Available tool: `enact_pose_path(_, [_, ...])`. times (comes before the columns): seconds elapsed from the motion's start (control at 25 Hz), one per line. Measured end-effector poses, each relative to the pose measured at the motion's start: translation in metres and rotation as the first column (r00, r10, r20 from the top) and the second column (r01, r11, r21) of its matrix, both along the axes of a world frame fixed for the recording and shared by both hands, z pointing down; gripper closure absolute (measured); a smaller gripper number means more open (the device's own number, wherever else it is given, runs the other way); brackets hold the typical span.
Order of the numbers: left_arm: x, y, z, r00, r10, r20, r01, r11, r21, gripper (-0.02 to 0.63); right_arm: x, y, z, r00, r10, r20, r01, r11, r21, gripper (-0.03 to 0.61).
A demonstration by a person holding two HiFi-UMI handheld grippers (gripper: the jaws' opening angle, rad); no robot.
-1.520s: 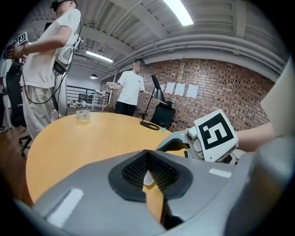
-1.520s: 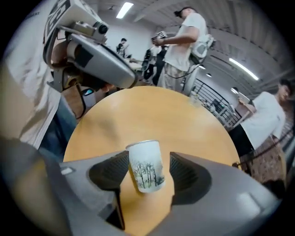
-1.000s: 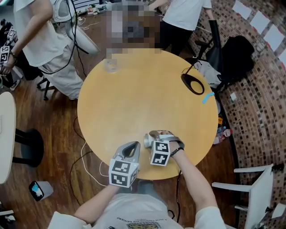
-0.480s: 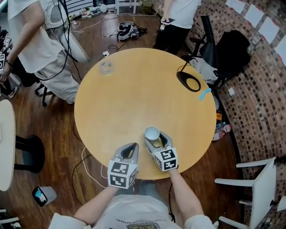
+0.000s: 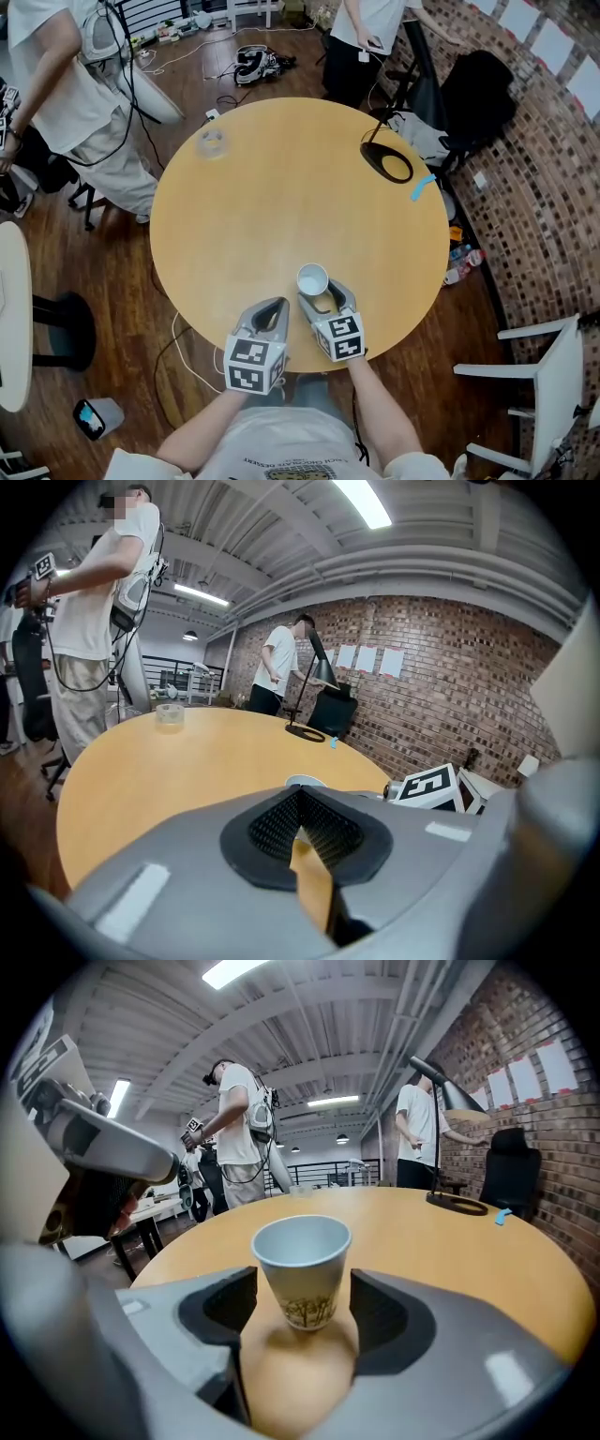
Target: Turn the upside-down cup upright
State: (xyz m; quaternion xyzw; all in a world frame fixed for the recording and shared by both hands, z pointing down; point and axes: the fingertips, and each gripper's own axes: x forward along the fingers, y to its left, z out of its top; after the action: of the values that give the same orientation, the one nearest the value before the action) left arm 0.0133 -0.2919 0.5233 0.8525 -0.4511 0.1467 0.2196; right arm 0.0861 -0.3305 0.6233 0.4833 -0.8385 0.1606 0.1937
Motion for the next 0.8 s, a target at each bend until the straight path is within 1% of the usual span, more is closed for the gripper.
enact_pose_path(0.12, [-0.002, 0.001, -0.001, 1.0, -0.006, -0.005, 0.006, 1.0, 0.005, 0.607, 0.003, 0.004, -0.006, 1.0, 0.019, 0.0, -0.019, 1.0, 0.006, 0.279])
enact_pose_path(0.28, [-0.002, 0.005, -0.004, 1.0, 0.001, -0.021, 0.0, 1.0, 0.014, 0.607, 0.01, 0.019, -0.023, 0.997, 0.081, 0.009, -0.081, 0.997, 0.012, 0.279])
enact_pose_path(0.4, [0.002, 0.01, -0.007, 0.999, 0.015, -0.035, -0.014, 1.0, 0.024, 0.607, 0.012, 0.034, -0.038, 0.992, 0.121, 0.032, -0.121, 0.993, -0.005, 0.279])
enact_pose_path(0.64, [0.009, 0.022, -0.014, 0.998, 0.044, -0.046, -0.042, 0.998, 0.05, 0.607, 0.0, 0.063, -0.069, 0.984, 0.151, 0.095, -0.149, 0.988, -0.033, 0.282])
enact_pose_path(0.72, [0.012, 0.026, -0.016, 0.998, 0.055, -0.042, -0.053, 0.997, 0.059, 0.607, -0.002, 0.07, -0.082, 0.979, 0.161, 0.127, -0.159, 0.987, -0.03, 0.298])
enact_pose_path(0.76, [0.013, 0.028, -0.017, 0.998, 0.057, -0.04, -0.055, 0.997, 0.063, 0.607, -0.002, 0.074, -0.089, 0.977, 0.162, 0.137, -0.16, 0.987, -0.024, 0.321])
enact_pose_path(0.8, [0.014, 0.031, -0.018, 0.998, 0.057, -0.038, -0.055, 0.996, 0.067, 0.607, -0.003, 0.077, -0.096, 0.977, 0.159, 0.145, -0.159, 0.987, -0.015, 0.358])
